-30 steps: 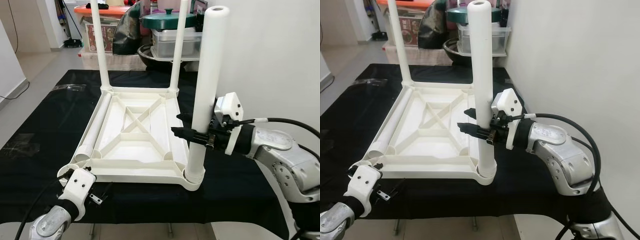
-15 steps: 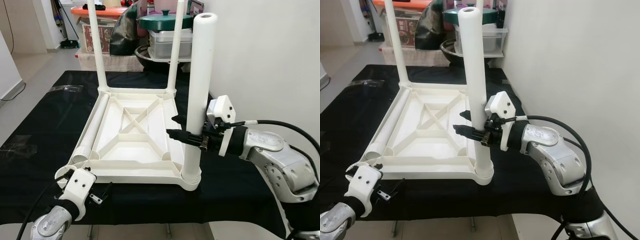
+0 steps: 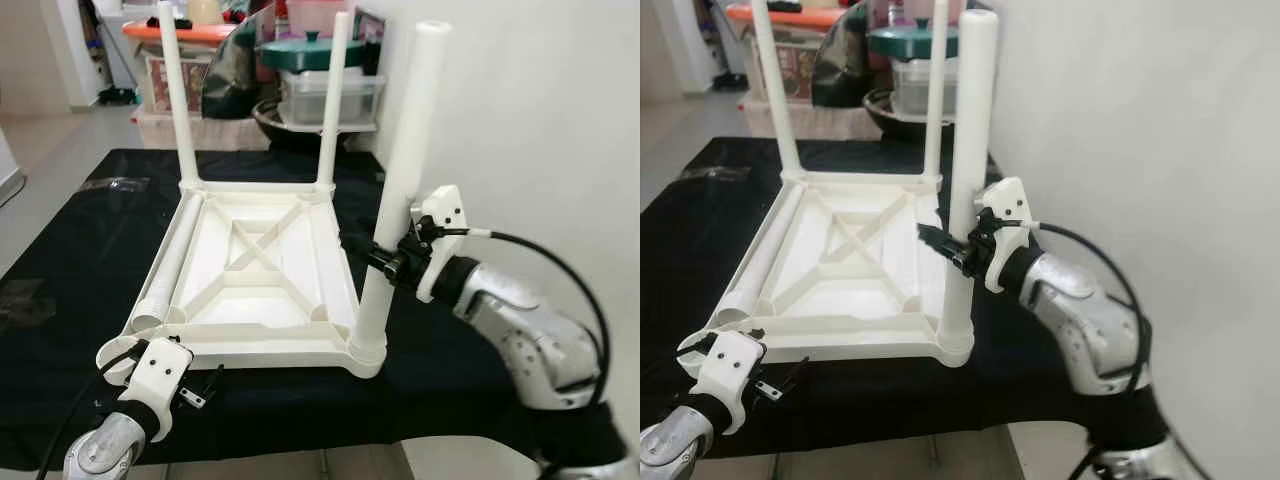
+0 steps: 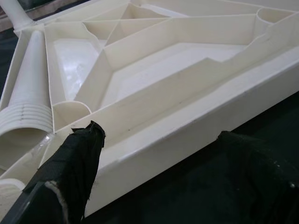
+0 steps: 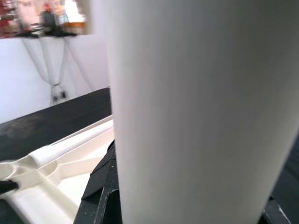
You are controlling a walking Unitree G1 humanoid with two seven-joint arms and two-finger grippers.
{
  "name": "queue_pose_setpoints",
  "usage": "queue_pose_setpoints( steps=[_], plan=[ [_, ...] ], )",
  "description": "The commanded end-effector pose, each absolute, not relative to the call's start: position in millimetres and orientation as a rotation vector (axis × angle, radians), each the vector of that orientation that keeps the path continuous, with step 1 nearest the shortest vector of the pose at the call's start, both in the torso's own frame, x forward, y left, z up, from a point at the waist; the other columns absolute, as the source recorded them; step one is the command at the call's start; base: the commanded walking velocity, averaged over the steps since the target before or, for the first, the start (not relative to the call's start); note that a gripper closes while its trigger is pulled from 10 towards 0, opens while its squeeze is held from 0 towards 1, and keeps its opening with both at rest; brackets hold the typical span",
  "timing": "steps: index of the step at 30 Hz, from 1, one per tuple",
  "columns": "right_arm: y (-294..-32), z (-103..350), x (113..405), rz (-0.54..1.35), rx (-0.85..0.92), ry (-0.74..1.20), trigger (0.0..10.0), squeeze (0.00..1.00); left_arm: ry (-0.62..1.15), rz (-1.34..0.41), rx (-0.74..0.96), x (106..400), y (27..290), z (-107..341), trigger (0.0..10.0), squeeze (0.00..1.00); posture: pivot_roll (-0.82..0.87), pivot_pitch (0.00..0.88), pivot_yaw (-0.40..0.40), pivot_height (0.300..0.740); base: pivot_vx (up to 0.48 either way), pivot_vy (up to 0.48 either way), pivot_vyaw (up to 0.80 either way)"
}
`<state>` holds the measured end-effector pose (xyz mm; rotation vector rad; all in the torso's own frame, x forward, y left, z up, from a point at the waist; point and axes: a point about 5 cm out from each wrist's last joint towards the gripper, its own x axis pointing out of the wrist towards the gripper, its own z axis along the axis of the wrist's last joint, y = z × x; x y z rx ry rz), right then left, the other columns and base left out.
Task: Building children table
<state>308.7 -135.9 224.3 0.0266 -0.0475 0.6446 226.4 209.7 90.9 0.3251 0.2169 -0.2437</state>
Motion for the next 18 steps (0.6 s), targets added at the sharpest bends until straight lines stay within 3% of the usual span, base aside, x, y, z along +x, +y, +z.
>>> queue_pose_setpoints(
  steps=[1, 5, 9, 10, 18],
  plan=[
    [-145, 190, 313, 0.436, 0.020, 0.060, 0.0, 0.00, 0.221, -0.240, 0.330, 228, 208, 88, 10.0, 0.00, 0.03, 0.000, -0.110, 0.740, 0.000, 0.000, 0.00],
    [-146, 181, 312, 0.317, 0.036, 0.073, 0.0, 0.00, 0.223, -0.232, 0.334, 228, 209, 88, 10.0, 0.00, 0.03, 0.000, -0.110, 0.740, 0.000, 0.000, 0.00],
    [-153, 174, 315, 0.090, 0.029, 0.084, 0.0, 0.00, 0.234, -0.212, 0.342, 228, 212, 86, 10.0, 0.00, 0.03, 0.000, -0.110, 0.740, 0.000, 0.000, 0.00],
    [-160, 172, 316, -0.069, 0.014, 0.086, 0.0, 0.00, 0.245, -0.189, 0.347, 230, 213, 85, 10.0, 0.00, 0.03, 0.000, -0.114, 0.740, 0.000, 0.000, 0.00],
    [-155, 159, 321, -0.304, 0.095, 0.166, 0.0, 0.00, 0.247, -0.169, 0.348, 235, 212, 85, 10.0, 0.00, 0.03, 0.000, -0.123, 0.740, 0.000, 0.000, 0.00]
  ],
)
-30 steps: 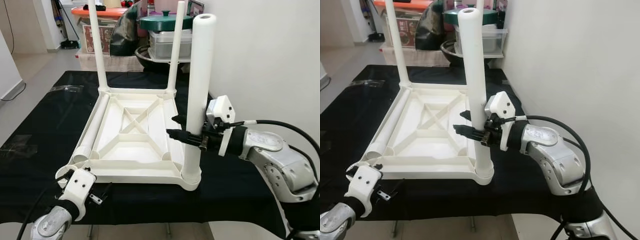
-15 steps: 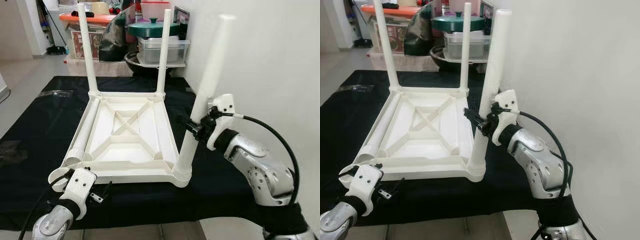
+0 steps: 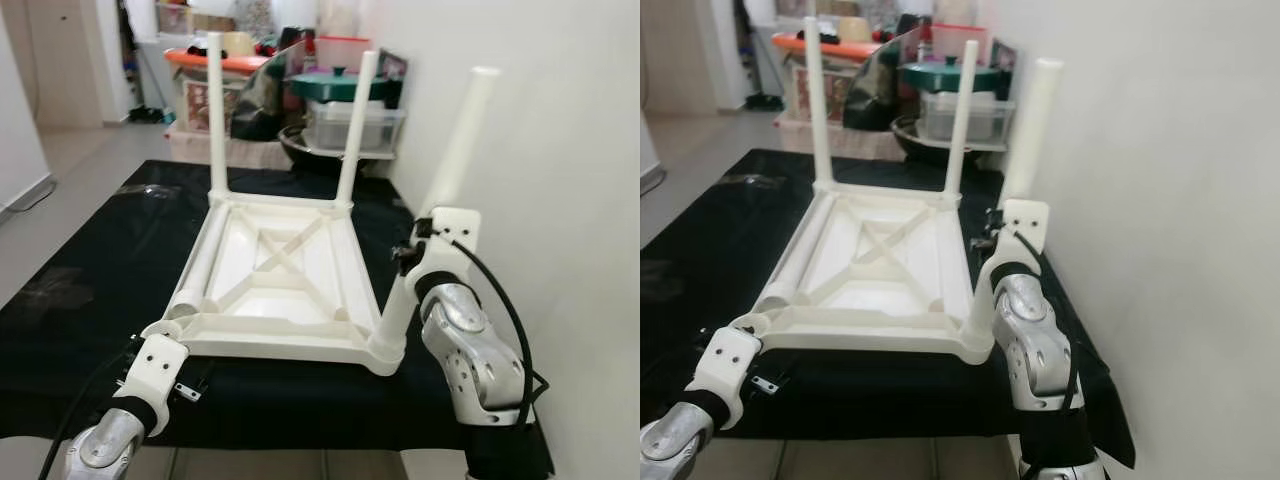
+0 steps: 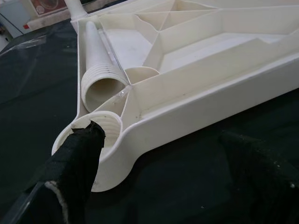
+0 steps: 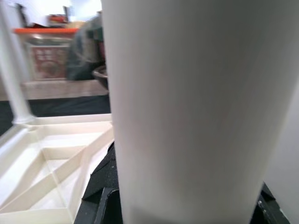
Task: Building children table
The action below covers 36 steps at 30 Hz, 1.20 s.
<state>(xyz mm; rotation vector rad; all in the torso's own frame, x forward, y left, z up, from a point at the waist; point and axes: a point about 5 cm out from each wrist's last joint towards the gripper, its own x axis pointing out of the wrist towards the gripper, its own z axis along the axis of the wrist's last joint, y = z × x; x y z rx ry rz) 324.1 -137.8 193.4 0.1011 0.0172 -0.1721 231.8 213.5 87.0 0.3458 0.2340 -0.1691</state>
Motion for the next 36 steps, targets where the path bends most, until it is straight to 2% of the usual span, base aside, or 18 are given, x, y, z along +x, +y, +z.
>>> queue_pose_setpoints(
  steps=[1, 3, 4, 5, 6, 7, 16, 35, 36],
  plan=[
    [-152, 158, 322, -0.319, 0.111, 0.178, 0.0, 0.00, 0.247, -0.167, 0.349, 235, 212, 85, 10.0, 0.00, 0.03, 0.000, -0.123, 0.740, 0.000, 0.000, 0.00],
    [-146, 157, 324, -0.316, 0.116, 0.197, 0.0, 0.00, 0.248, -0.164, 0.350, 236, 212, 85, 10.0, 0.00, 0.04, 0.000, -0.128, 0.740, 0.000, 0.000, 0.00],
    [-138, 156, 326, -0.296, 0.112, 0.218, 0.6, 0.00, 0.250, -0.160, 0.352, 237, 212, 84, 10.0, 0.00, 0.04, 0.000, -0.131, 0.740, 0.000, 0.000, 0.00],
    [-135, 156, 327, -0.284, 0.111, 0.226, 4.5, 0.00, 0.251, -0.158, 0.355, 237, 212, 84, 10.0, 0.00, 0.04, 0.000, -0.131, 0.740, 0.000, 0.000, 0.00],
    [-135, 156, 327, -0.284, 0.111, 0.226, 4.5, 0.00, 0.251, -0.158, 0.355, 237, 212, 84, 10.0, 0.00, 0.04, 0.000, -0.131, 0.740, 0.000, 0.000, 0.00],
    [-131, 156, 327, -0.264, 0.109, 0.232, 10.0, 0.00, 0.252, -0.157, 0.358, 238, 212, 84, 10.0, 0.00, 0.04, 0.000, -0.131, 0.740, 0.000, 0.000, 0.00],
    [-127, 161, 326, -0.215, 0.161, 0.233, 10.0, 0.00, 0.258, -0.168, 0.371, 240, 210, 83, 10.0, 0.00, 0.03, 0.000, -0.124, 0.740, 0.000, 0.000, 0.00],
    [-125, 171, 326, -0.192, 0.142, 0.236, 10.0, 0.00, 0.252, -0.181, 0.384, 243, 207, 83, 10.0, 0.00, 0.02, 0.000, -0.128, 0.740, 0.000, 0.000, 0.00],
    [-125, 173, 326, -0.190, 0.146, 0.230, 10.0, 0.04, 0.252, -0.182, 0.385, 243, 207, 83, 10.0, 0.00, 0.02, 0.000, -0.128, 0.740, 0.000, 0.000, 0.00]
  ],
)
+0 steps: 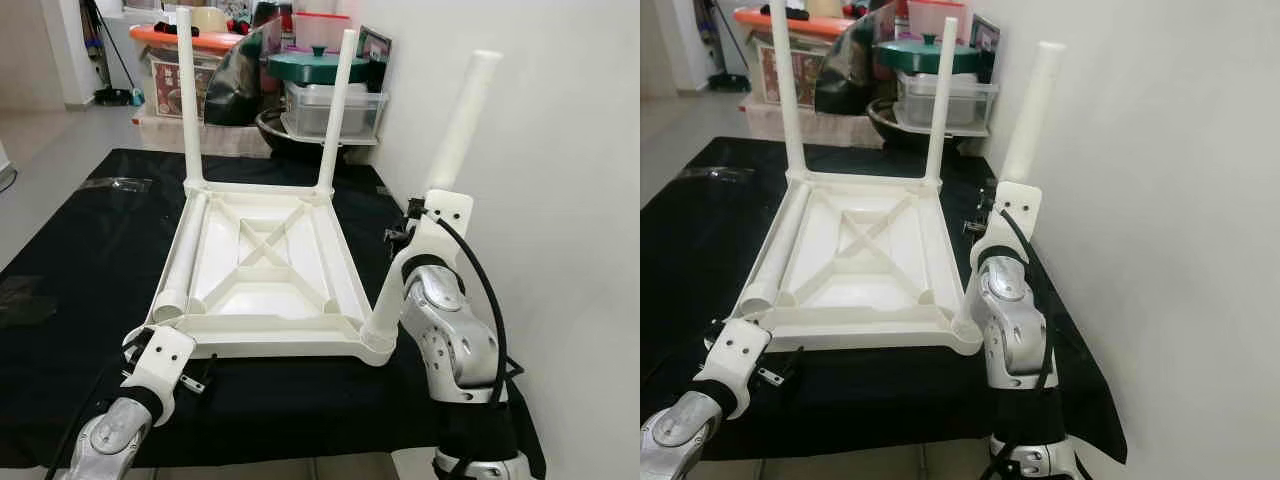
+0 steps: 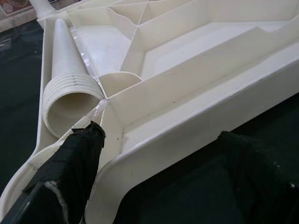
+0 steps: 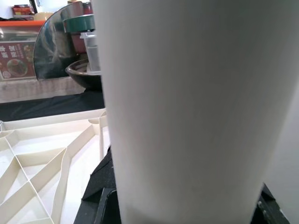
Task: Building children table
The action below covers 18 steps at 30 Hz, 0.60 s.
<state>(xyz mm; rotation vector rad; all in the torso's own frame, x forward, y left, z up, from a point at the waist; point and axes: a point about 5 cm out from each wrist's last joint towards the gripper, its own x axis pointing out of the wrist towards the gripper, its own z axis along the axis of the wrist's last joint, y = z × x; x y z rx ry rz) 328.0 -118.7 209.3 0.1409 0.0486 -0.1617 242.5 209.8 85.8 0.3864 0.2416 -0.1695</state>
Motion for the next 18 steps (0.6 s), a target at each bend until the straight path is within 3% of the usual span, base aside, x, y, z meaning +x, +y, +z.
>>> queue_pose_setpoints(
  steps=[1, 5, 18],
  plan=[
    [-125, 173, 326, -0.190, 0.146, 0.230, 10.0, 0.04, 0.252, -0.182, 0.385, 243, 207, 83, 10.0, 0.00, 0.02, 0.000, -0.128, 0.740, 0.000, 0.000, 0.00],
    [-125, 181, 327, -0.188, 0.151, 0.207, 10.0, 0.07, 0.251, -0.184, 0.386, 243, 207, 83, 10.0, 0.00, 0.02, 0.000, -0.126, 0.740, 0.000, 0.000, 0.00],
    [-119, 186, 325, -0.162, 0.164, 0.207, 10.0, 0.03, 0.245, -0.171, 0.356, 247, 207, 84, 10.0, 0.00, 0.01, 0.000, -0.124, 0.740, 0.000, 0.000, 0.00]
  ],
)
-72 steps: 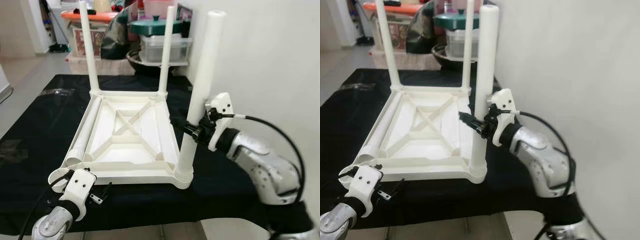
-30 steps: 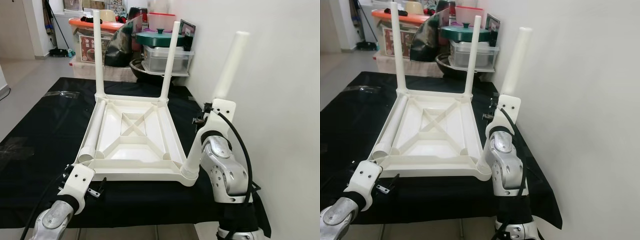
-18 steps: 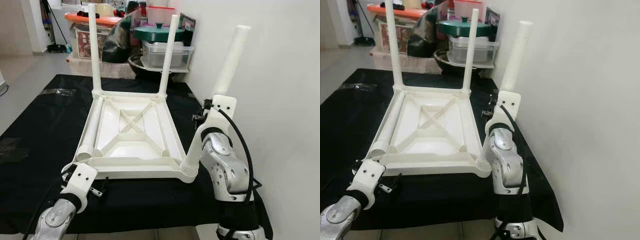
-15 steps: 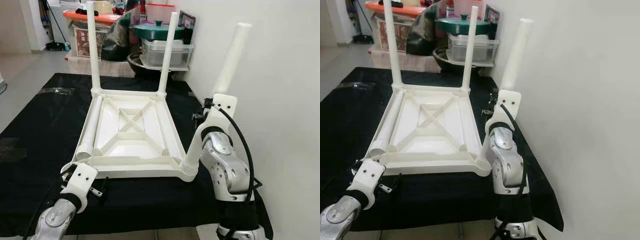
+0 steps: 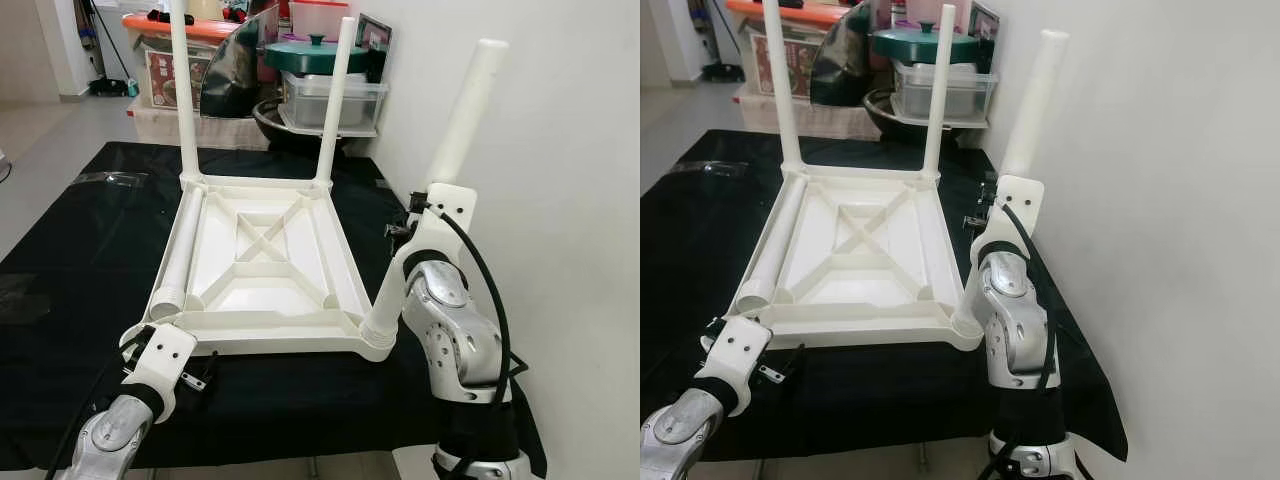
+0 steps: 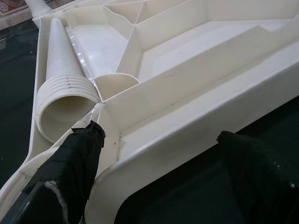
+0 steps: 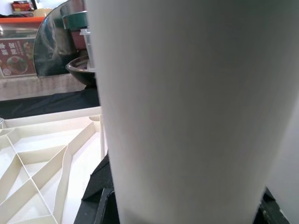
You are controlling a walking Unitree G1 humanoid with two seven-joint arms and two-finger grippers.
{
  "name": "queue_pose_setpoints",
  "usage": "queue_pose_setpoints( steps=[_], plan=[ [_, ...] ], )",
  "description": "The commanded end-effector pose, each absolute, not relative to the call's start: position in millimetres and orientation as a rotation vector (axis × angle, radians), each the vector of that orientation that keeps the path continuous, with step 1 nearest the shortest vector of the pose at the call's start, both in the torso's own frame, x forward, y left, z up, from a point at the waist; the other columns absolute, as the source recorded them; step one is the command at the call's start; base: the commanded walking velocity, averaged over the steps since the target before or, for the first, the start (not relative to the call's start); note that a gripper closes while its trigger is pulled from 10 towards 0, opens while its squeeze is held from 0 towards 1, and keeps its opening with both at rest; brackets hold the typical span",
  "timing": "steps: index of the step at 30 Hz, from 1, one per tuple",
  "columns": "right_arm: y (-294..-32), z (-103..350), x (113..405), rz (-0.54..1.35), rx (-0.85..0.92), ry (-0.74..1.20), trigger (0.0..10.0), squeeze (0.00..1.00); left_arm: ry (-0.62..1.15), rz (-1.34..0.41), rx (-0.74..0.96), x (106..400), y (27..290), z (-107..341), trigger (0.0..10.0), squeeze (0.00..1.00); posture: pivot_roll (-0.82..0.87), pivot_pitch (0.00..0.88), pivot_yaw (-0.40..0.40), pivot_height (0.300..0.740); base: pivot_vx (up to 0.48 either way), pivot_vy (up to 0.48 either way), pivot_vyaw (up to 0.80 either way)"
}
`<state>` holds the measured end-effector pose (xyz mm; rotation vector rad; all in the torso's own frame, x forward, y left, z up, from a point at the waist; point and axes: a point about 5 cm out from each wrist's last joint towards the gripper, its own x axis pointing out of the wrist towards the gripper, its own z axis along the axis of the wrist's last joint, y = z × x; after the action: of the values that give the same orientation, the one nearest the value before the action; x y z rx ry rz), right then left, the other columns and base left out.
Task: Building children table
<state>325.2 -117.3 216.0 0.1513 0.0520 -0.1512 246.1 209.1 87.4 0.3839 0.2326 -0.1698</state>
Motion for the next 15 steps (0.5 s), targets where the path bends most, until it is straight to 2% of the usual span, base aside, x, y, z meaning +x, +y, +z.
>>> queue_pose_setpoints(
  steps=[1, 4, 6, 15],
  plan=[
    [-118.0, 186.3, 325.3, -0.160, 0.165, 0.208, 10.0, 0.03, 0.237, -0.163, 0.341, 248.2, 208.5, 85.7, 10.0, 0.00, 0.01, 0.000, -0.124, 0.740, 0.000, 0.000, 0.00],
    [-117.0, 185.9, 325.5, -0.155, 0.166, 0.210, 10.0, 0.03, 0.213, -0.156, 0.325, 250.7, 210.9, 90.1, 10.0, 0.00, 0.02, 0.000, -0.124, 0.740, 0.000, 0.000, 0.00],
    [-116.7, 185.8, 325.3, -0.154, 0.167, 0.210, 10.0, 0.03, 0.208, -0.158, 0.331, 251.1, 211.1, 90.7, 10.0, 0.00, 0.02, 0.000, -0.124, 0.740, 0.266, 0.000, 0.00],
    [-116.5, 184.5, 324.2, -0.148, 0.166, 0.213, 10.0, 0.02, 0.205, -0.162, 0.337, 250.3, 210.4, 89.5, 10.0, 0.00, 0.02, 0.000, -0.122, 0.740, 0.000, 0.000, 0.00]
  ],
)
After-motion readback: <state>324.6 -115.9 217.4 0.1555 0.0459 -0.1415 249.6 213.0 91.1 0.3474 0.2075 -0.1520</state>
